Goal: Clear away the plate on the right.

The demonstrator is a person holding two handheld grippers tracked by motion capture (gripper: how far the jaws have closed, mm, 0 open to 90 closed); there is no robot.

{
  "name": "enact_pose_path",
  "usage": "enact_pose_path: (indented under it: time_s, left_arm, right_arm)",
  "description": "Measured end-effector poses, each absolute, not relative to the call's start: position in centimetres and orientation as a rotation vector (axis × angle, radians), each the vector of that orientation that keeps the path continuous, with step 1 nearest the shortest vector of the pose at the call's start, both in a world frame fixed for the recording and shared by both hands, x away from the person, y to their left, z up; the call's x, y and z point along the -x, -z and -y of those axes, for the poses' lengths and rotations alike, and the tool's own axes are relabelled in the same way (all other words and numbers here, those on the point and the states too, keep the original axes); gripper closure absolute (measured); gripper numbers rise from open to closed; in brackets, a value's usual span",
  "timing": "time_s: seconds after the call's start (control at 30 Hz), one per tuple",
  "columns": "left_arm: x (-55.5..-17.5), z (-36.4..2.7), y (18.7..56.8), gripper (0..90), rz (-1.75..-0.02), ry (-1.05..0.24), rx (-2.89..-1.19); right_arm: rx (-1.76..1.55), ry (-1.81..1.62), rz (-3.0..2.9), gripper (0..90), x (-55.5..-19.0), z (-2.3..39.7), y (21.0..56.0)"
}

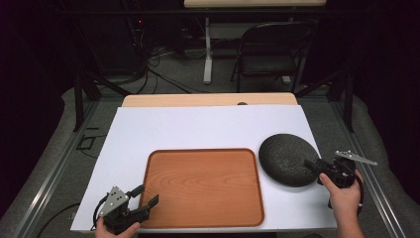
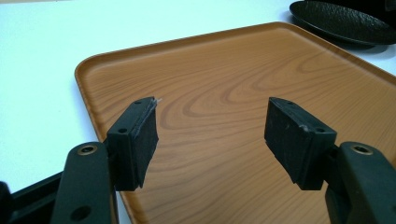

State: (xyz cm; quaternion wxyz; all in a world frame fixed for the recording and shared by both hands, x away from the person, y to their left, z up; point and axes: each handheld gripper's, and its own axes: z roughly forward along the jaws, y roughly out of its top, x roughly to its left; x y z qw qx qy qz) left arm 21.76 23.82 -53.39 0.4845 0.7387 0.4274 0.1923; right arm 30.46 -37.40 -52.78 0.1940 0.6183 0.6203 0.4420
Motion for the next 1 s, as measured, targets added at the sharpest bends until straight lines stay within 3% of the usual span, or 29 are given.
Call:
enact_pose_path:
  time_s: [1.0]
  left_arm:
    - [-21.8,-23.8,53.4,34.5,-1.045,-0.46,-1.799]
  right_arm:
    - [-1.947,-1.231,-1.67,41.6,-31.1,40.2,55.3]
